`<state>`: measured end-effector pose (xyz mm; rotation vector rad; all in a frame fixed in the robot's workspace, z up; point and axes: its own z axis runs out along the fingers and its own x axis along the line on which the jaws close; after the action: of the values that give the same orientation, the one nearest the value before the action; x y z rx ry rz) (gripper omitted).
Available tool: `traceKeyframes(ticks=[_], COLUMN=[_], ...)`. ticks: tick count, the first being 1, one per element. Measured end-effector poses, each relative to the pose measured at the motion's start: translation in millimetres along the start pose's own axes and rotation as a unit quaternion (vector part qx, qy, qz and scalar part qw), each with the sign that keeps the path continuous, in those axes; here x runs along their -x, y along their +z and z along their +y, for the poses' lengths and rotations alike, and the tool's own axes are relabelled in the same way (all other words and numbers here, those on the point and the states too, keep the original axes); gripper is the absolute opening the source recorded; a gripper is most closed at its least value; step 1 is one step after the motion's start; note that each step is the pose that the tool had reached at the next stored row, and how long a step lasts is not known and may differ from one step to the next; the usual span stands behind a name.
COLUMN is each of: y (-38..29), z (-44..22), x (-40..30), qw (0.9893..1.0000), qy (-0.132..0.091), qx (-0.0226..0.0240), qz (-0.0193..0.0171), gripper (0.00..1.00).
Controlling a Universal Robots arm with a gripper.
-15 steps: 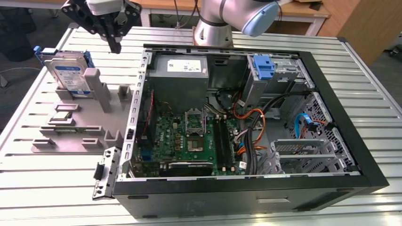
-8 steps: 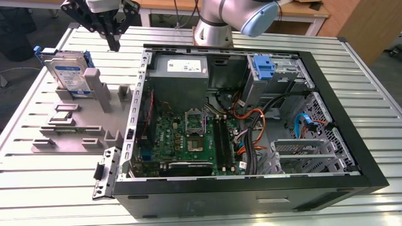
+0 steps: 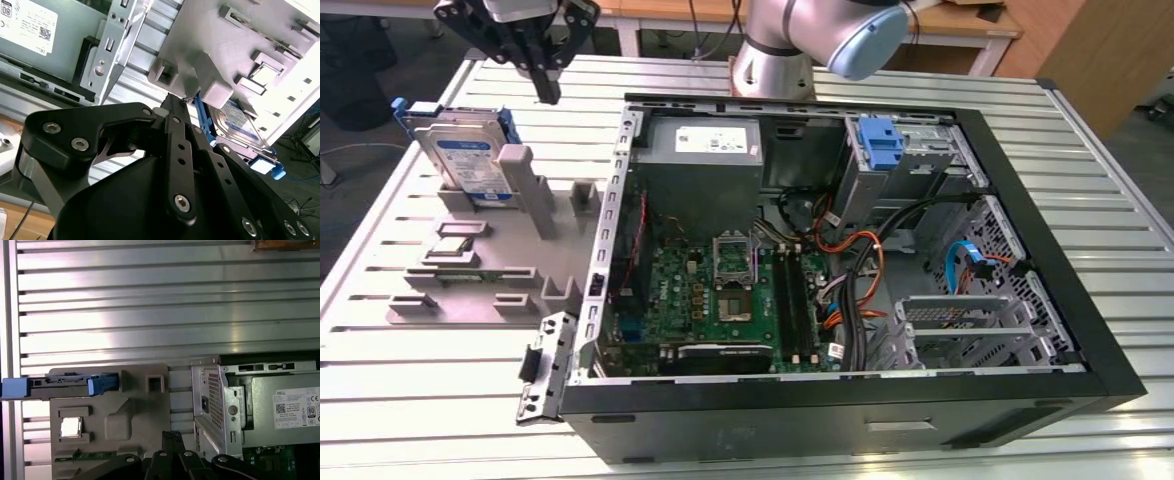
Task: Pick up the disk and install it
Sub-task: 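Reach for the disk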
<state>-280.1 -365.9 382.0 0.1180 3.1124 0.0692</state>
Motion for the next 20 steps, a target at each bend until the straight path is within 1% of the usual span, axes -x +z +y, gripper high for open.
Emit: traceKeyframes(ticks=[4,6,9,14,15,16,17,18,19,20], y=[1.9,2.9,3.9,4.1,4.3,4.5,4.7,4.8,5.0,5.0], z=[2.8,3.7,4.0,4.0,4.0,4.0,4.0,3.9,3.9,3.9], x=[-8.1,-11.1,-11.4,-11.5,-11.5,-11.5,-11.5,-11.5,-11.5,-11.6], qw=[1.0,1.0,1.0,1.0,1.0,1.0,0.9999,0.9998,0.9997,0.9997], qy=[0.0,0.0,0.0,0.0,0.0,0.0,0.001,0.001,0.001,0.001], qx=[0.0,0.0,-0.0001,-0.0001,-0.0001,-0.0004,-0.001,-0.0016,-0.0018,-0.0018], qz=[0.0,0.0,0.0008,0.0009,0.0019,0.007,0.0143,0.0207,0.0238,0.0245], gripper=[0.1,0.1,0.1,0.1,0.1,0.1,0.1,0.1,0.1,0.1])
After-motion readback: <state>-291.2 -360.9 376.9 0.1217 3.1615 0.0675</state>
